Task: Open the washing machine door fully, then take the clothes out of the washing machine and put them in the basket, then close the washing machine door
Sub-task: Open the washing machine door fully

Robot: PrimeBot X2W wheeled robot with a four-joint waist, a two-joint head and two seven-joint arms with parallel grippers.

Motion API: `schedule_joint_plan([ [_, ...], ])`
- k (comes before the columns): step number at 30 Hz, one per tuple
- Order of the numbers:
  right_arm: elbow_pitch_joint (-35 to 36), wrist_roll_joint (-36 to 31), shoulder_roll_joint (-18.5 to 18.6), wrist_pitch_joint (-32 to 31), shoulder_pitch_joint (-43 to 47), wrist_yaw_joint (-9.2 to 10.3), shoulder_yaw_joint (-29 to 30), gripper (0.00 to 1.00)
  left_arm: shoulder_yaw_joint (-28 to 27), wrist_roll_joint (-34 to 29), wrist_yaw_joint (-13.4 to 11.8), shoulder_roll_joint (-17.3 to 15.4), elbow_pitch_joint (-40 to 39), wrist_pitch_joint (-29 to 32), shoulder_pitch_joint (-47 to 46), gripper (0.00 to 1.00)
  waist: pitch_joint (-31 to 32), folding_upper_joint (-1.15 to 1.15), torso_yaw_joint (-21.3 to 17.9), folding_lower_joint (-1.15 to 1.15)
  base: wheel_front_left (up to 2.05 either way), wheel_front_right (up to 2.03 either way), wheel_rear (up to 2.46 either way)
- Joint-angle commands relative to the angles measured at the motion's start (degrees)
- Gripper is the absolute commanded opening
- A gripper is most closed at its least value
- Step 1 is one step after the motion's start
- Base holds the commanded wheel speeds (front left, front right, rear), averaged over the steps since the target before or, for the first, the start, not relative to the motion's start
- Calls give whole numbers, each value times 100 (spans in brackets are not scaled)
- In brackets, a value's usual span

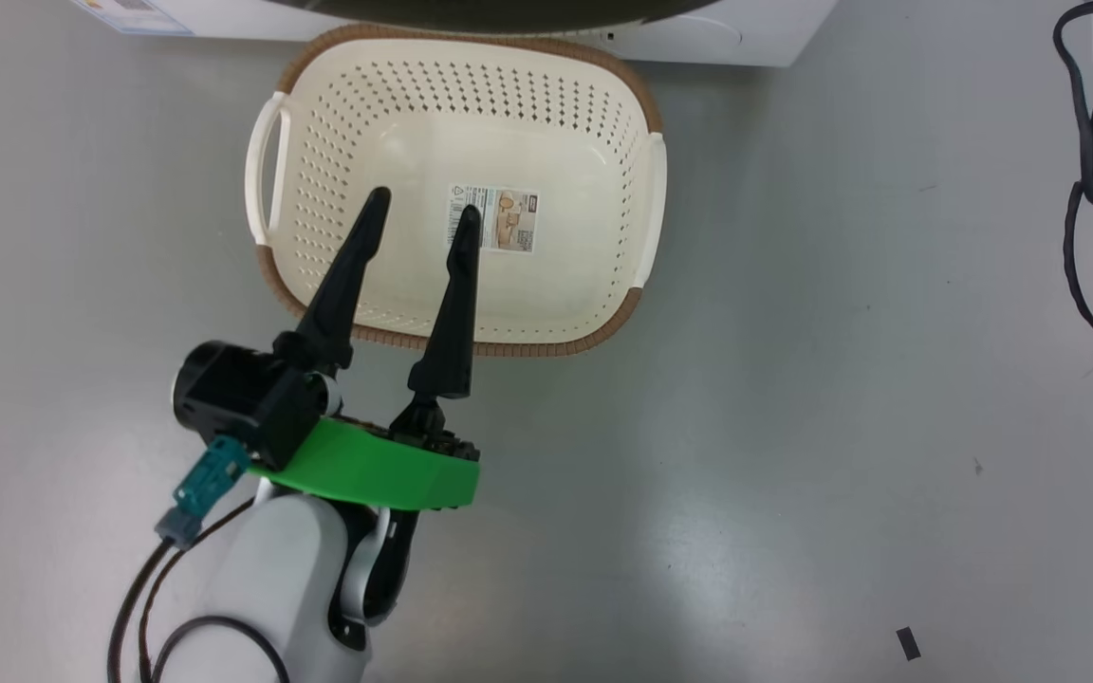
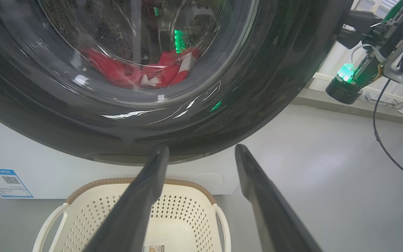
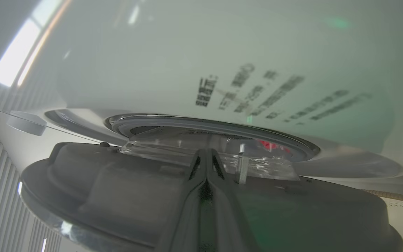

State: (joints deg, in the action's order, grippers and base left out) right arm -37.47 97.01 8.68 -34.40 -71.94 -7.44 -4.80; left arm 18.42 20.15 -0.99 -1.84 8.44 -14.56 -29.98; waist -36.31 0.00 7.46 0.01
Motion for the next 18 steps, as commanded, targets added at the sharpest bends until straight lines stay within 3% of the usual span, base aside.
schedule_joint_plan([
  [1, 143, -60, -249, -122, -64, -5, -176, 0, -178, 60, -15, -104, -103, -44, -47, 100, 30, 0, -8, 0, 0, 0, 0],
  [18, 360, -295, -267, -356, 720, -5, -523, 0, -383, 53, -47, -104, 15, -44, 228, 100, 594, 0, -26, 0, 0, 0, 0],
])
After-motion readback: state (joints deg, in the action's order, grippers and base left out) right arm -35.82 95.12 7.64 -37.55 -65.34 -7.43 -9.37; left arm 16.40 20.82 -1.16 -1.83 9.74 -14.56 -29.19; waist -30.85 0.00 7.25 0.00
